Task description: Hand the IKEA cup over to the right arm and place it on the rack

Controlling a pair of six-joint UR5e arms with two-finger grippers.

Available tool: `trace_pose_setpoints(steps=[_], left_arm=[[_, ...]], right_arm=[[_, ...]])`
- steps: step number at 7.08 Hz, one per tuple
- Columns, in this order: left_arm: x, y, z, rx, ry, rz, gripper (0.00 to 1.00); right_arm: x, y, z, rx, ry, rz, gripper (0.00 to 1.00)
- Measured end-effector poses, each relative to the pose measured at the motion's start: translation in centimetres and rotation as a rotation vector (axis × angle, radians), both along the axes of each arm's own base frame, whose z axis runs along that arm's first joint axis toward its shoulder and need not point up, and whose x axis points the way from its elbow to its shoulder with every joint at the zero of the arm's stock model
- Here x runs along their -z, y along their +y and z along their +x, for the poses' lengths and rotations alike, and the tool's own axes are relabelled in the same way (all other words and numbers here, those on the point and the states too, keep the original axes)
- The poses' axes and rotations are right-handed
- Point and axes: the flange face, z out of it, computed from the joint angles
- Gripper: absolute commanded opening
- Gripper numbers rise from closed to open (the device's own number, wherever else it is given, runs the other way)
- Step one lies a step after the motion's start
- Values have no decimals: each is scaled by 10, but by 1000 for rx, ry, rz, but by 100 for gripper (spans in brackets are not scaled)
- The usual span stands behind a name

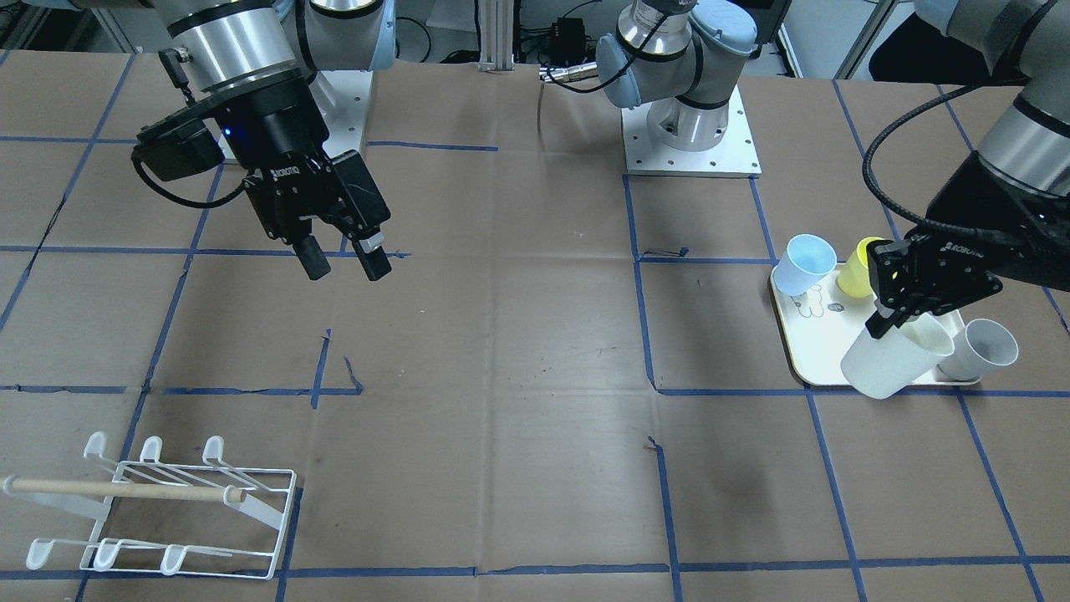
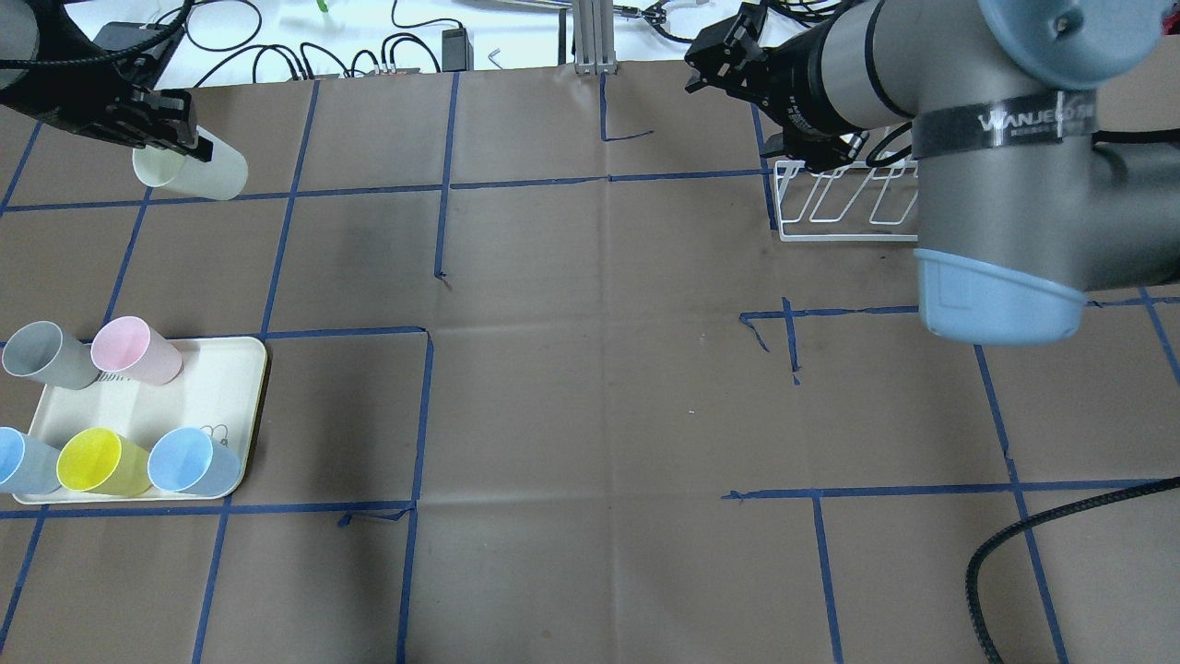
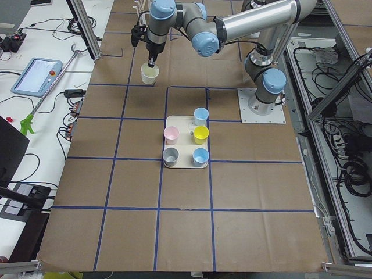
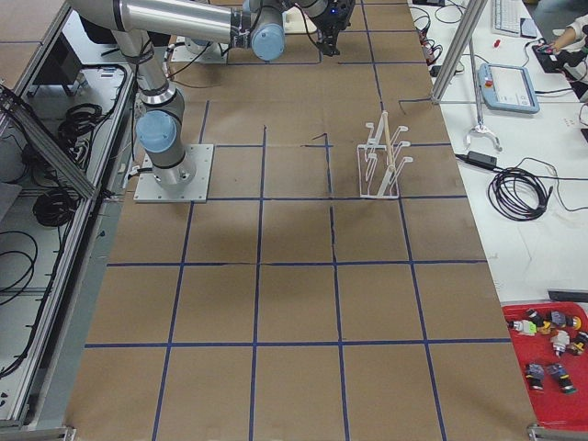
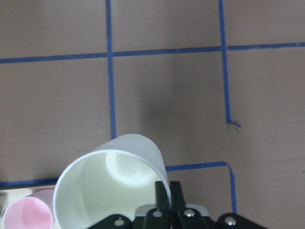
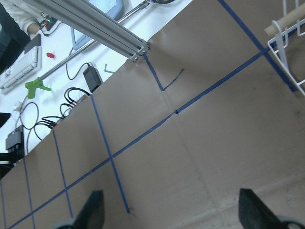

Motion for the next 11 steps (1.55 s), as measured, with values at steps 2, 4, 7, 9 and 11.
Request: trace_pose_setpoints(steps=[2, 4, 7, 9, 11], left_arm=[[-2, -14, -19, 72, 181, -183, 0], [20, -10, -41, 169, 350, -365, 0], [80, 22, -91, 339, 460, -569, 0], [111, 24, -136, 458, 467, -656, 0], [129, 31, -162, 517, 511, -730, 1]], right_arm=[[11, 14, 5, 198, -267, -55, 100], [12, 28, 5, 310, -465, -139, 100], [26, 40, 15, 299, -494, -134, 100], [47, 56, 32, 245, -503, -72, 100], [49, 63, 37, 224, -515, -58, 100]])
